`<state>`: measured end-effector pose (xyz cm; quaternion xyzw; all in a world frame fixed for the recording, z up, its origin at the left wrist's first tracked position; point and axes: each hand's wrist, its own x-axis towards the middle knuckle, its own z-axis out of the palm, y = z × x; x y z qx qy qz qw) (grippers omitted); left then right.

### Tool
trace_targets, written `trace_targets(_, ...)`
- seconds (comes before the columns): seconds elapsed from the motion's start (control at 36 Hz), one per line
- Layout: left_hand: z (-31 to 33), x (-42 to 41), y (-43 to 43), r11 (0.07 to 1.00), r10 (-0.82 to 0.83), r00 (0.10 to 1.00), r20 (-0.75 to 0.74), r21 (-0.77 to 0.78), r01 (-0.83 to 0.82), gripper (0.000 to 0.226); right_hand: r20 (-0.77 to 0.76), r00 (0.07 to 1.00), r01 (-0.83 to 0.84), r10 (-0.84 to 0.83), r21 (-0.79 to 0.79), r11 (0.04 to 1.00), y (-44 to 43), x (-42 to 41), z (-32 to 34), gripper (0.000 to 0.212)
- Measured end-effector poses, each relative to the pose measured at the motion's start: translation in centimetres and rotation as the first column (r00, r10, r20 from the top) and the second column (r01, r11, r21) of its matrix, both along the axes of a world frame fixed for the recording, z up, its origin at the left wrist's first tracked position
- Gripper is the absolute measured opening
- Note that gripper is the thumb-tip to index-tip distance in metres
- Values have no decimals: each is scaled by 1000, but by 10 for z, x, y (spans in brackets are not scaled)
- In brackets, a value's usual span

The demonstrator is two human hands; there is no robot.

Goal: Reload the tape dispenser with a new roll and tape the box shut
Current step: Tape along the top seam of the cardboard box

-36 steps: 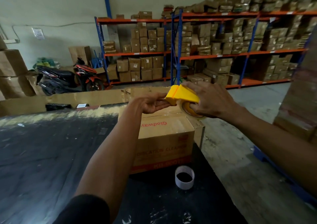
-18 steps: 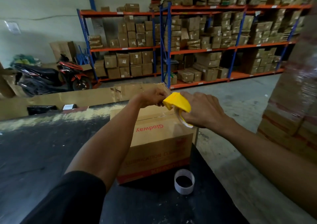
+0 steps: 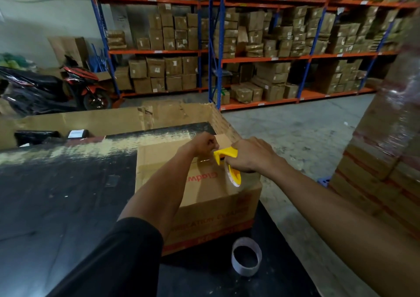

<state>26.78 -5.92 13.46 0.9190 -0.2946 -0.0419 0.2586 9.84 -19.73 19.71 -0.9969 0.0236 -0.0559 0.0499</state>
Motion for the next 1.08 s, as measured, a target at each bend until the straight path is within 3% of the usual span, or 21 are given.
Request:
trace_targets(0.11,-9,12,1,999,-29,999,24,35,29,17,-81,997,11,-14,-29,1000,4,20,4,33)
trace_targets(0.28,-14,8,5,997,-70,989,127,36,66,15,-262,964,41,-49,-36,999,8,41,13,37)
trace_targets(0.39,-21,3,7,998,-60,978,201,10,59,16,-450,889,92,-83,-1,996,12,54,25,52)
trace_targets(0.47,-24,1,7,1000,-3,982,190,-25,8,13,-567,815,170,-120,37,985,17,61,37,80)
trace_targets(0.56,-22,1,6,990,81,991,111,-121,-67,12,-642,755,222,-134,58,973,20,63,47,96)
trace_targets(0.64,-17,0,5,932,195,979,66,-323,-164,12,-670,731,217,-129,49,975,26,58,56,87)
trace_targets(0.69,-12,-8,9,901,184,973,136,-419,-112,15,-658,742,200,-124,41,979,29,57,57,82)
trace_targets(0.86,-32,-37,38,988,-148,981,123,-27,152,25,-605,791,160,-95,55,986,35,51,58,76)
trace_targets(0.97,-42,-20,44,975,-133,991,29,183,126,37,-606,791,152,-89,54,987,38,44,61,72)
trace_targets(1.08,-39,-26,43,958,-128,991,31,262,115,50,-613,782,186,-112,58,981,36,39,57,84)
